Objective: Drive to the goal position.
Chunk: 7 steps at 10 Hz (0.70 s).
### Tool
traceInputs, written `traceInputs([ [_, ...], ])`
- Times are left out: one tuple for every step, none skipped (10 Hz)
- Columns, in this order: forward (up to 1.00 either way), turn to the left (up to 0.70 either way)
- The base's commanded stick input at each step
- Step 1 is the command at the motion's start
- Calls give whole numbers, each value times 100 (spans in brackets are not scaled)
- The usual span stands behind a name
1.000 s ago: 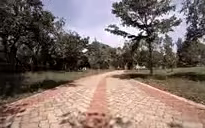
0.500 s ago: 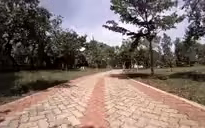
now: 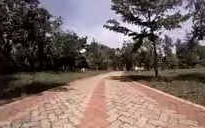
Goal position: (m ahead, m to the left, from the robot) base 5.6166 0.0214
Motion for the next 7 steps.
traceInputs([
  [70,0],
  [70,0],
  [70,0],
  [70,0],
  [70,0],
  [70,0],
  [70,0],
])
